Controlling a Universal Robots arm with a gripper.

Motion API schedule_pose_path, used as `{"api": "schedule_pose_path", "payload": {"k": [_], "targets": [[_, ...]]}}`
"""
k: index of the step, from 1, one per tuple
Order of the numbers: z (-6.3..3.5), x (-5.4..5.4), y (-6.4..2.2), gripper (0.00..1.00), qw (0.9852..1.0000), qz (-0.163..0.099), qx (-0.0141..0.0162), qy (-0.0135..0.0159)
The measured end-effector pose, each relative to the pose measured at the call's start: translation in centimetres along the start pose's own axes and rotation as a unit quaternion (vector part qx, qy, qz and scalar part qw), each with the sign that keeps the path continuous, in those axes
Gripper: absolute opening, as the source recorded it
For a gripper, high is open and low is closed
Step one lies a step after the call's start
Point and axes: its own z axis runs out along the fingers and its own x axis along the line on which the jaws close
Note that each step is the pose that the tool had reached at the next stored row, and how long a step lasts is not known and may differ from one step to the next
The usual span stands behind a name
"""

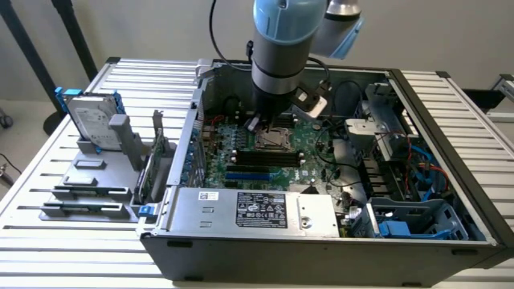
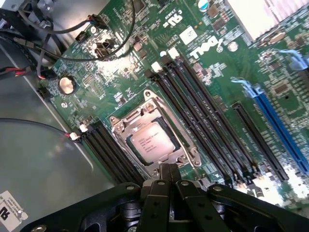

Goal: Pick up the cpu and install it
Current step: 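Install the first cpu locking lever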

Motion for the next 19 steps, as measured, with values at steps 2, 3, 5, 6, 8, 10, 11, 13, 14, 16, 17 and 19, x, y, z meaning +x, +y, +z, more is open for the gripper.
{"api": "schedule_pose_path", "payload": {"k": [2, 3, 5, 6, 8, 10, 11, 13, 14, 16, 17, 19], "targets": [[-0.54, -0.4, 0.14, 0.11, 1.0, 0.0, 0.0, 0.0001], [-0.81, -0.5, 0.22, 0.11, 1.0, 0.0, 0.0, 0.0001], [-1.21, -0.9, 0.35, 0.11, 1.0, 0.0, 0.0001, -0.0001], [-1.27, -1.0, 0.36, 0.11, 1.0, 0.0, 0.0003, -0.0002], [-1.33, -1.3, 0.25, 0.11, 1.0, 0.001, 0.0013, -0.0009], [-1.31, -1.6, 0.01, 0.11, 1.0, 0.001, 0.003, -0.0022], [-1.28, -1.7, -0.08, 0.11, 1.0, 0.002, 0.004, -0.003], [-1.21, -1.9, -0.17, 0.11, 1.0, 0.002, 0.0046, -0.0037], [-1.16, -1.9, -0.16, 0.11, 1.0, 0.002, 0.0047, -0.0037], [-1.0, -1.9, -0.13, 0.11, 1.0, 0.002, 0.0048, -0.0038], [-0.89, -2.0, -0.12, 0.11, 1.0, 0.002, 0.0047, -0.0038], [-0.65, -2.0, -0.07, 0.11, 1.0, 0.002, 0.0047, -0.0038]]}}
